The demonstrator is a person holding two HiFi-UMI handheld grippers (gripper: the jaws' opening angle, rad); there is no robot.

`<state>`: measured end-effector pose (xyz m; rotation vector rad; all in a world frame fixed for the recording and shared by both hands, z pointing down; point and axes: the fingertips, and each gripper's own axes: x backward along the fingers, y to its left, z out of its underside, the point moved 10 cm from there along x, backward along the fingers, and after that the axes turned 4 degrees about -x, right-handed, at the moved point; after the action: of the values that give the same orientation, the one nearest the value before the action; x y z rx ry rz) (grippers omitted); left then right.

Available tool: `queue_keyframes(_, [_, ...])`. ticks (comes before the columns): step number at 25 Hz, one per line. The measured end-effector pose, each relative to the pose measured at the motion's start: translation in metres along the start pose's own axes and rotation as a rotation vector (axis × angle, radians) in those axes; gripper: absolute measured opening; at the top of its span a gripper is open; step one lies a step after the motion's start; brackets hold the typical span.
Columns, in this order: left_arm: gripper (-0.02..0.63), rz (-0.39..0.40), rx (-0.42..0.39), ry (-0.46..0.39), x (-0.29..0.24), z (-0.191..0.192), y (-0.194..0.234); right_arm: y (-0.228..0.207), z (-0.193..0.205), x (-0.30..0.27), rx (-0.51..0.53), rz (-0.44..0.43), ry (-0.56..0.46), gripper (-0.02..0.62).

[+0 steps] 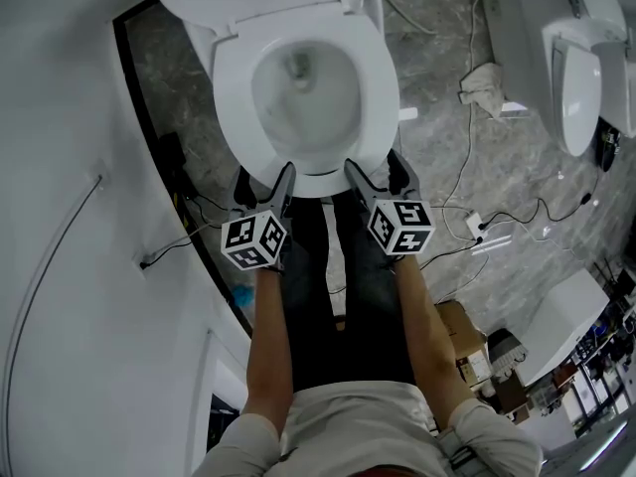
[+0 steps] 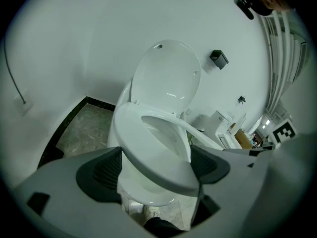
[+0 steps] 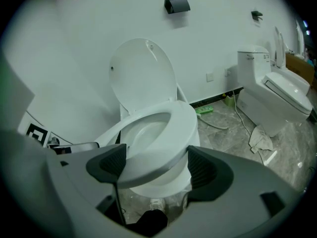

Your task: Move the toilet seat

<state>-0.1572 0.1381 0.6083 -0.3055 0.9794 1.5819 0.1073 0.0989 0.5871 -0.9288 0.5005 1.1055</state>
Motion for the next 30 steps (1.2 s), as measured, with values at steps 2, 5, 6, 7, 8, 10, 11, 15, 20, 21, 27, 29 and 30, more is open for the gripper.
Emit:
queue_keyframes(2, [0.431, 0.003, 0.007, -0.011, 0.002, -0.002, -0.001, 0.001, -0.003, 0.003, -0.004, -0.007, -0.008, 0.407])
queue_keyframes(5, [0.431, 0.009, 0.021, -0.028, 0.004, -0.007, -0.003, 0.002, -0.008, 0.006, -0.011, -0.014, -0.025, 0.407])
queue_keyframes(6, [0.433, 0.009, 0.027, -0.034, 0.005, -0.009, -0.003, 0.003, -0.009, 0.007, -0.014, -0.015, -0.03, 0.407])
queue_keyframes(7, [0.431, 0.008, 0.033, -0.04, 0.006, -0.01, -0.003, 0.004, -0.01, 0.008, -0.016, -0.017, -0.035, 0.407])
queue_keyframes(8, [0.431, 0.007, 0.038, -0.046, 0.008, -0.012, -0.004, 0.005, -0.012, 0.009, -0.018, -0.02, -0.04, 0.407])
queue_keyframes(10, [0.431, 0.006, 0.049, -0.057, 0.01, -0.015, -0.005, 0.007, -0.015, 0.012, -0.022, -0.025, -0.05, 0.407])
queue_keyframes(11, [0.432, 0.005, 0.054, -0.062, 0.011, -0.017, -0.006, 0.007, -0.017, 0.013, -0.024, -0.027, -0.056, 0.407])
queue_keyframes(15, [0.431, -0.021, 0.029, -0.086, 0.016, -0.024, -0.01, 0.01, -0.023, 0.016, -0.034, -0.031, -0.072, 0.407])
queue_keyframes(20, [0.431, -0.021, -0.029, -0.11, 0.031, -0.035, -0.016, 0.013, -0.033, 0.021, -0.051, -0.041, -0.09, 0.407])
queue_keyframes(21, [0.43, -0.013, -0.043, -0.112, 0.035, -0.037, -0.017, 0.013, -0.035, 0.022, -0.054, -0.042, -0.094, 0.407])
queue_keyframes(27, [0.43, 0.031, -0.14, -0.101, 0.057, -0.042, -0.022, 0.017, -0.041, 0.025, -0.071, -0.043, -0.102, 0.407])
queue_keyframes(29, [0.428, 0.038, -0.19, -0.1, 0.063, -0.046, -0.025, 0.018, -0.044, 0.026, -0.076, -0.045, -0.104, 0.407])
queue_keyframes(30, [0.428, 0.042, -0.217, -0.1, 0.065, -0.048, -0.027, 0.018, -0.046, 0.027, -0.079, -0.046, -0.105, 0.407])
